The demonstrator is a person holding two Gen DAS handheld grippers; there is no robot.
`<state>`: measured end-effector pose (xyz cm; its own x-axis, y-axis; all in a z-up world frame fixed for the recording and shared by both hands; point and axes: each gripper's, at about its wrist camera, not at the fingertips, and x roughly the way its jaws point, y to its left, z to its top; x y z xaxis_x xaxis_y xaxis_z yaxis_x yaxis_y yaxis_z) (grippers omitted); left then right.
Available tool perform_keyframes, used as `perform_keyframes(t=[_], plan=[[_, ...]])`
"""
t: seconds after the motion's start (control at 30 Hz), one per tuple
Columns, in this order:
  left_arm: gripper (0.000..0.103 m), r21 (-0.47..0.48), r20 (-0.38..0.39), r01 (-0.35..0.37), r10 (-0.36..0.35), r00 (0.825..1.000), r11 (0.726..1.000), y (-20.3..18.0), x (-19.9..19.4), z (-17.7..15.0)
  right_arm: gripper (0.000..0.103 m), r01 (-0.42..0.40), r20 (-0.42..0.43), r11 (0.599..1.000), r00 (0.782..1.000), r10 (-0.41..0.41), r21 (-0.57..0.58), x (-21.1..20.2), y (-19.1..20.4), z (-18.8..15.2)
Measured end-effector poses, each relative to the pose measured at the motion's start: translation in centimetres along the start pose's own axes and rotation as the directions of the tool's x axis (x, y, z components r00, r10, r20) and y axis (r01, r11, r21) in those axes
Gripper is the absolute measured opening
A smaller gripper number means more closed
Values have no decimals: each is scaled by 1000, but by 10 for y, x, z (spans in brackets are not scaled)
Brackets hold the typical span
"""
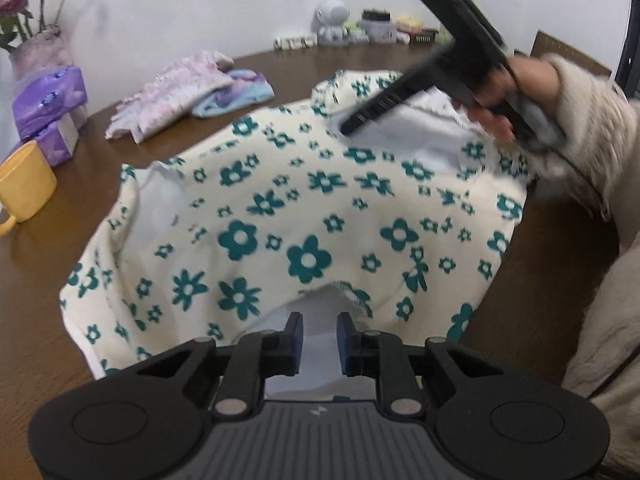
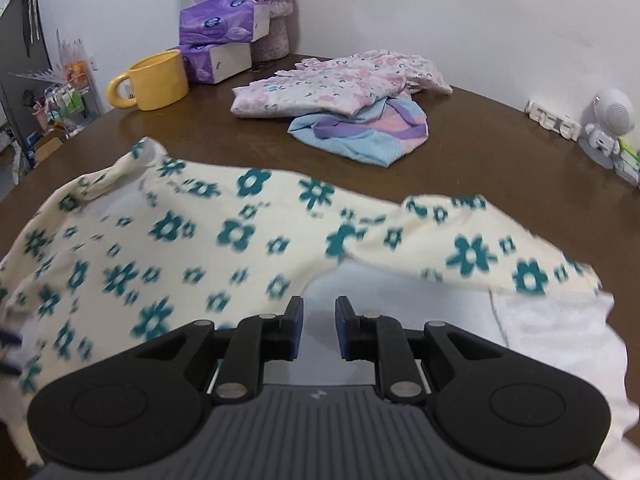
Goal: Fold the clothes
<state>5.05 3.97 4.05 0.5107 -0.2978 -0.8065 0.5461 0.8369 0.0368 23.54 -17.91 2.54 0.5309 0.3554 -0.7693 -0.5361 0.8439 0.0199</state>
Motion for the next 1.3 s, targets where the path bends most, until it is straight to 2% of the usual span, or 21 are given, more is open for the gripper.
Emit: perform_keyframes(t=[0.13,0.37,0.5,0.63,0.8,0.93,1.0,1.13,1.3], plan=[[13,9,-21,20,-20,1000,1000,-1,3,-2,16,-6,-7,1000,1000,6,-3,19,-5,14],[13,48,-48,74,-72,996,996,-9,-8,-12,16,33,16,999,999,-34,34,31,-21,23],[14,-8,-41,81,-82,996,997,-3,-9,-10,17,34,13,997,999,-35,76,23,-22,18],[14,-117,39,16,-12,999,993,12,-16,-4,17,3,34,994,999,-7,109,-10,-17,-2],[14,-305,122,-25,65,990,952,41,-18,10,17,-16,12,997,1000,15,78,-46,0,-39],[14,-344,145,-81,139,980,935,64,-6,34,17,-3,-27,998,1000,5,55,-49,6,-58],[14,-326,142,-126,181,973,937,73,3,48,17,-2,-30,999,1000,4,48,-51,6,-63],[14,-305,102,-209,250,963,929,94,28,71,17,26,-51,1000,998,-26,-3,-59,13,-71],[14,-311,62,-235,267,962,921,107,51,77,18,29,-10,999,1000,-28,22,-65,15,-73]])
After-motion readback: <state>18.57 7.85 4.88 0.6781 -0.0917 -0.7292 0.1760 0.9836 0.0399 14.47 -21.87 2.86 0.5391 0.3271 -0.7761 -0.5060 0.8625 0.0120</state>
